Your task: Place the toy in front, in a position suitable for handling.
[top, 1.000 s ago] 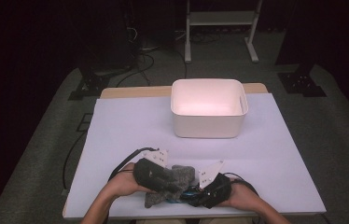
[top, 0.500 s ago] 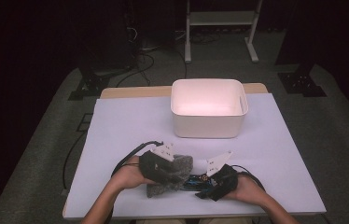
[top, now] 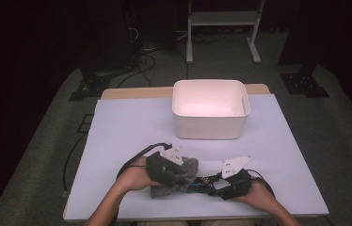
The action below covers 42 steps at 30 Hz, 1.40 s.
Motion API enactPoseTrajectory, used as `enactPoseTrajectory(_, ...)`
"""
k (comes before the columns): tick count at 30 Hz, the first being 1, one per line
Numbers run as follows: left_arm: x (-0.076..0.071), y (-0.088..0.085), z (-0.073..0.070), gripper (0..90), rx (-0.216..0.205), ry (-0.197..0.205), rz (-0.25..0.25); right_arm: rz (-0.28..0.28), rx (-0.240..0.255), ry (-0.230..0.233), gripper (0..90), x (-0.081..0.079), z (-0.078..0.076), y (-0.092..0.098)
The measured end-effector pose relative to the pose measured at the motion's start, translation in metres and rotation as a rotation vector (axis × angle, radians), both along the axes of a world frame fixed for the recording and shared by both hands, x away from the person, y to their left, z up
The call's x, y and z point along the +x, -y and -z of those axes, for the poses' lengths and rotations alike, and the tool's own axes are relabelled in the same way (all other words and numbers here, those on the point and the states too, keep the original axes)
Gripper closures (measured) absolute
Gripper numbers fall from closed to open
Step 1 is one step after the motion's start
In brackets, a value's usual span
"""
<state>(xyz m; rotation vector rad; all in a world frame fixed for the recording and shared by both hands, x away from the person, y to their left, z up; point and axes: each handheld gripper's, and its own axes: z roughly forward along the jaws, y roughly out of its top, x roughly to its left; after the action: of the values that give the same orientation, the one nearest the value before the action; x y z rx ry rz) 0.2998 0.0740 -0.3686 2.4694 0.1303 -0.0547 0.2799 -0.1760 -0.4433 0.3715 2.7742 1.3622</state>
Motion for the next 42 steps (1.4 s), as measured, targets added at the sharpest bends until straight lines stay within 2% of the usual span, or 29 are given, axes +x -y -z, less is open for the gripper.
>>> enactPoseTrajectory(2,0.000,0.012,0.001,71.8,0.004,-0.002,0.023,0.005,0.002,0.012,55.2,-0.002,0.000,-0.001)
enactPoseTrajectory(4,-0.001,0.032,0.003,71.9,0.014,0.010,0.053,0.008,0.003,0.011,55.1,-0.002,0.000,-0.001)
enactPoseTrajectory(6,-0.001,0.043,0.003,72.0,0.016,0.012,0.074,0.009,0.010,0.007,55.1,-0.002,0.001,-0.001)
enactPoseTrajectory(11,0.001,0.059,0.004,72.0,0.031,0.028,0.097,0.016,0.021,-0.005,54.8,0.000,0.002,0.000)
enactPoseTrajectory(13,0.001,0.057,0.004,72.7,0.028,0.026,0.102,0.016,0.022,-0.008,54.8,0.000,0.003,0.000)
enactPoseTrajectory(15,0.002,0.048,0.006,73.6,0.008,0.003,0.101,0.012,0.018,0.002,54.9,-0.001,0.002,0.000)
enactPoseTrajectory(17,0.003,0.044,0.006,73.8,0.014,0.004,0.098,0.013,0.015,0.006,54.9,-0.002,0.002,0.000)
enactPoseTrajectory(18,0.004,0.038,0.006,73.8,0.007,-0.002,0.089,0.015,0.014,0.008,54.9,-0.002,0.002,0.000)
enactPoseTrajectory(20,0.006,0.026,0.005,73.8,0.019,0.000,0.062,0.016,0.017,0.004,54.9,-0.002,0.002,0.000)
enactPoseTrajectory(23,0.005,0.022,0.006,74.3,0.014,0.003,0.057,0.014,0.015,0.002,54.8,-0.001,0.002,-0.001)
enactPoseTrajectory(26,0.002,0.027,0.005,74.9,0.024,0.034,0.070,0.017,0.008,0.010,54.5,-0.002,0.002,-0.002)
enactPoseTrajectory(32,-0.002,0.049,0.005,74.9,0.020,0.041,0.115,0.019,0.010,0.017,54.4,-0.003,0.003,-0.002)
enactPoseTrajectory(35,0.001,0.061,0.005,74.9,0.017,0.044,0.137,0.018,0.017,0.014,54.4,-0.002,0.004,-0.001)
enactPoseTrajectory(39,0.004,0.062,0.005,74.9,0.014,0.021,0.135,0.019,0.026,0.006,54.4,-0.001,0.005,0.000)
enactPoseTrajectory(42,0.005,0.056,0.006,74.9,0.012,0.018,0.129,0.018,0.025,0.007,54.4,-0.001,0.004,-0.001)
